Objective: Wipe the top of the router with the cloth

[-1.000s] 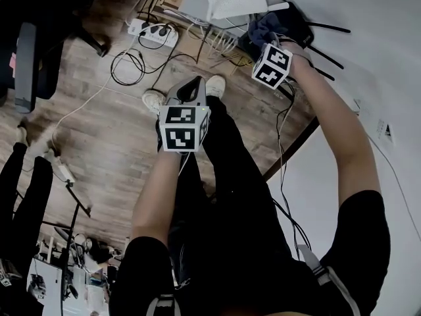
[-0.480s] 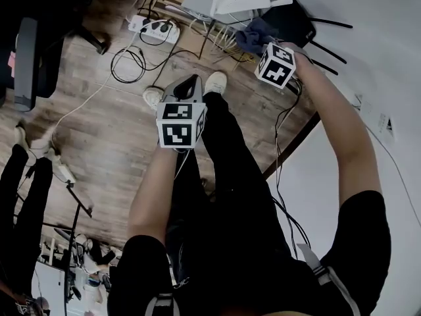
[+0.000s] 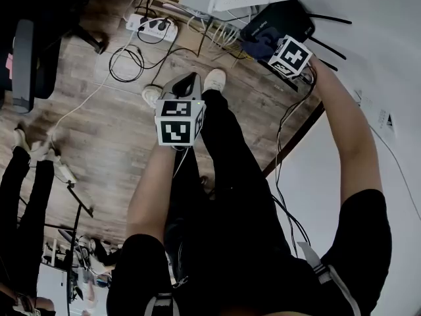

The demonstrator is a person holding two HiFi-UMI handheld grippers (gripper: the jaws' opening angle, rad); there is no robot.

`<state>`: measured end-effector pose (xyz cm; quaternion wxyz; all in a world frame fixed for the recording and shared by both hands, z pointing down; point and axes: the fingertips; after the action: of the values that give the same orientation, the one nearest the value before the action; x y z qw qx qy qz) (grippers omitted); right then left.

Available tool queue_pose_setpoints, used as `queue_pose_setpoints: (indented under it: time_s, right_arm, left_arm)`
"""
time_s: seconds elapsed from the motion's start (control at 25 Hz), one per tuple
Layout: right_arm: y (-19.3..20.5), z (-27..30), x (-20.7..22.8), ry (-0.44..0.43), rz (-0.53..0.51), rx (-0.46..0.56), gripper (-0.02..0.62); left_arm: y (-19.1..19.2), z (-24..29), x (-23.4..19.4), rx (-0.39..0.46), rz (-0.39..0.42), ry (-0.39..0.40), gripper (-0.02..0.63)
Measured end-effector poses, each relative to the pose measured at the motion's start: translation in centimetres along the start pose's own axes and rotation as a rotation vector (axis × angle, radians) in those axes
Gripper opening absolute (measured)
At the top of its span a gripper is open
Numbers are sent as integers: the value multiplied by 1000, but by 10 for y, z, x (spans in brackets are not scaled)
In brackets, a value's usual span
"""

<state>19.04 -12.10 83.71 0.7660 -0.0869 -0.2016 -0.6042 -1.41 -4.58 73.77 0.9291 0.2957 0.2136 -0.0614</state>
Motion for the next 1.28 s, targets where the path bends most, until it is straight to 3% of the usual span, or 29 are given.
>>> queue_pose_setpoints:
  time_s: [0.28,0.56,0.84,1.28]
  right_arm:
    - [29,-7,10,-42,140,-106,44]
    - [43,-15,35,10,187,-217,44]
    - [66,-31,83,200,122,-340,44]
    - [83,-50,133,358,112,-377,44]
  left_arm:
    - [3,2,5,-10,6,5,11]
    - [8,7,8,-23,13,-6,11]
    - [7,15,8,-21,4,-17,11]
    - [6,33,17,-39,-2,-5,11]
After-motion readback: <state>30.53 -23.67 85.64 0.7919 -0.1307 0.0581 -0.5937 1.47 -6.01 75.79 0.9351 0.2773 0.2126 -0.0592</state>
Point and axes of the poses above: the fingertips, and each gripper's own axes: z forward along the fingers, x to its right, y out of its underside, and after that the axes turned 10 degrees about x, right-handed
